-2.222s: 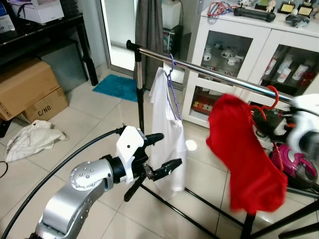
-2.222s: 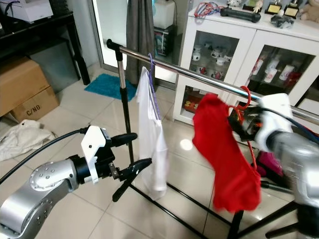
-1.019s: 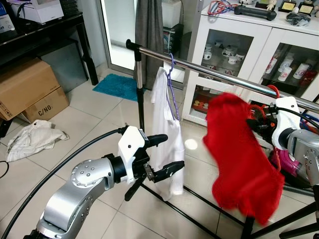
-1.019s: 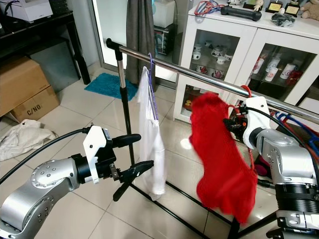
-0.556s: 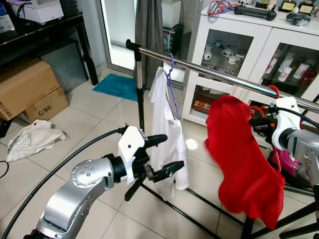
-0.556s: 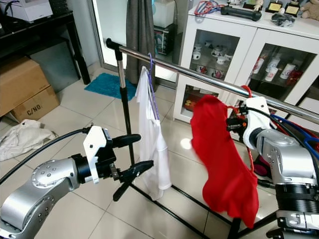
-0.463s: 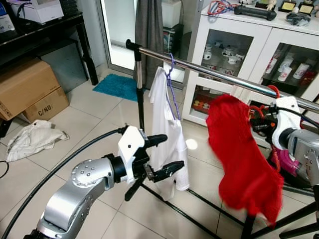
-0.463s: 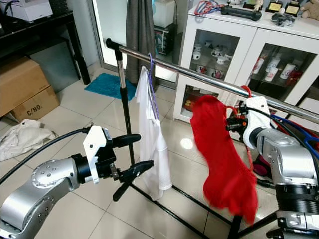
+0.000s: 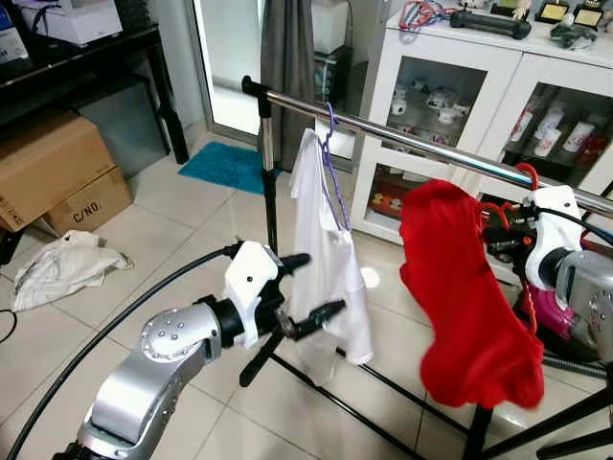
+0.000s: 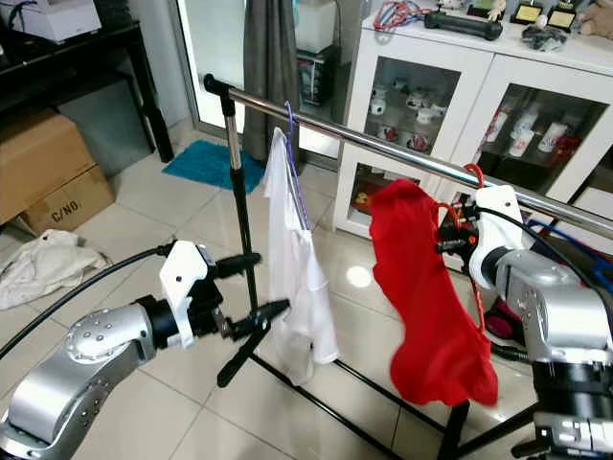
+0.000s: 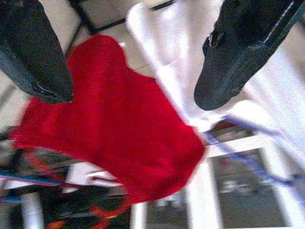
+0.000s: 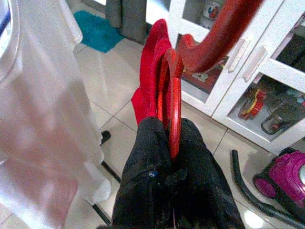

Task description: Hang hanger

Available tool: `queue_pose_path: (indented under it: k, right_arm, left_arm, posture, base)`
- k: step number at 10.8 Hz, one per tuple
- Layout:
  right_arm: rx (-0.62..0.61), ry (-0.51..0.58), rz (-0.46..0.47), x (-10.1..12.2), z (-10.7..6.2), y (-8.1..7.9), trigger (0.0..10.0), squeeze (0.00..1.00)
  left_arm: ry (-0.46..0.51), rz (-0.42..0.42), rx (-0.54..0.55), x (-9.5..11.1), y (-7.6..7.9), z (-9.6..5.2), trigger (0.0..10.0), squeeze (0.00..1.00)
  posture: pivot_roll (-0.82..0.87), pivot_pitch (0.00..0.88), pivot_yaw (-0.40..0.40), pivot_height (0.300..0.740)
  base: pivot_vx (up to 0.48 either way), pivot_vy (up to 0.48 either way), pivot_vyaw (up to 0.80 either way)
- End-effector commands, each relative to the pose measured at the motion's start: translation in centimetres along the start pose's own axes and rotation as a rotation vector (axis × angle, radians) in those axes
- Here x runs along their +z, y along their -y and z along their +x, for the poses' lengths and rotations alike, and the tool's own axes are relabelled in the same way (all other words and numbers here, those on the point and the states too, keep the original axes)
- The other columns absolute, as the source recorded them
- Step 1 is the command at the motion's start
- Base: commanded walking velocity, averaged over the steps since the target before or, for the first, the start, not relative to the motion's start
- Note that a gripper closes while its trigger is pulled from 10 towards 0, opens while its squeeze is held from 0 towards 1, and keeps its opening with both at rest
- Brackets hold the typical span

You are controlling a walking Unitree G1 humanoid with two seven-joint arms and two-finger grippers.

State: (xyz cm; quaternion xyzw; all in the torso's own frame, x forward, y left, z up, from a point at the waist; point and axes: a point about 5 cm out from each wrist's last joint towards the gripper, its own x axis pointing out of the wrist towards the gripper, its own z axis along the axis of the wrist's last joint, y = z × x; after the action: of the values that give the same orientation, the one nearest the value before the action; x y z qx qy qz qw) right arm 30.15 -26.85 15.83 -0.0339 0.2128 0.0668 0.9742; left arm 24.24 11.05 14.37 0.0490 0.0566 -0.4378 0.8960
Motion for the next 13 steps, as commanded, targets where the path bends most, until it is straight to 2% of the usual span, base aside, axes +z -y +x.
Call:
queue_pose_path:
  k: [1, 2, 3, 5, 8, 12, 13]
  right_arm:
    - [-0.011, 0.106, 0.008, 1.6, -0.9, 0.1, 0.0, 0.0]
    - [0.002, 0.215, -0.004, 2.4, -2.4, -0.6, 0.0, 0.0]
    - [0.018, 0.254, -0.02, 2.1, -3.6, -1.5, 0.0, 0.0]
    - [0.026, 0.283, -0.032, 1.1, -4.5, -2.9, 0.0, 0.0]
    - [0.017, 0.154, -0.09, -2.3, -4.5, -4.0, 0.0, 0.0]
    - [-0.004, 0.159, -0.073, -2.7, -4.3, -5.1, 0.0, 0.0]
    - [-0.008, 0.167, -0.036, -2.7, -4.0, -5.6, 0.0, 0.0]
  left_arm:
    - [-0.006, 0.012, 0.084, -0.2, -0.8, -0.1, 10.0, 0.0]
    - [0.022, -0.004, 0.151, -0.2, -1.0, -0.3, 10.0, 0.0]
    - [0.033, -0.018, 0.186, -0.3, -0.7, -0.3, 10.0, 0.0]
    - [0.038, -0.038, 0.206, -0.6, 0.1, 0.1, 10.0, 0.0]
    - [0.031, -0.032, 0.209, -0.8, 0.2, 0.3, 10.0, 0.0]
    - [0.031, -0.023, 0.19, -0.8, 0.2, 0.6, 10.0, 0.0]
    - [0.004, 0.01, 0.173, -1.1, -0.1, 1.2, 10.0, 0.0]
  posture:
    - [0.05, 0.0, -0.048, 0.74]
    - [0.05, 0.0, -0.054, 0.74]
    - [0.05, 0.0, -0.058, 0.74]
    - [0.04, 0.0, -0.054, 0.74]
    - [0.04, 0.0, -0.051, 0.74]
    - [0.04, 0.0, -0.057, 0.74]
    - [0.04, 0.0, -0.062, 0.74]
  base:
    - [0.0, 0.0, 0.0]
    - [0.0, 0.0, 0.0]
    - [0.0, 0.0, 0.0]
    - [-0.287, 0.0, 0.0]
    - [-0.29, 0.0, 0.0]
    - [-0.202, 0.0, 0.0]
    - [0.0, 0.0, 0.0]
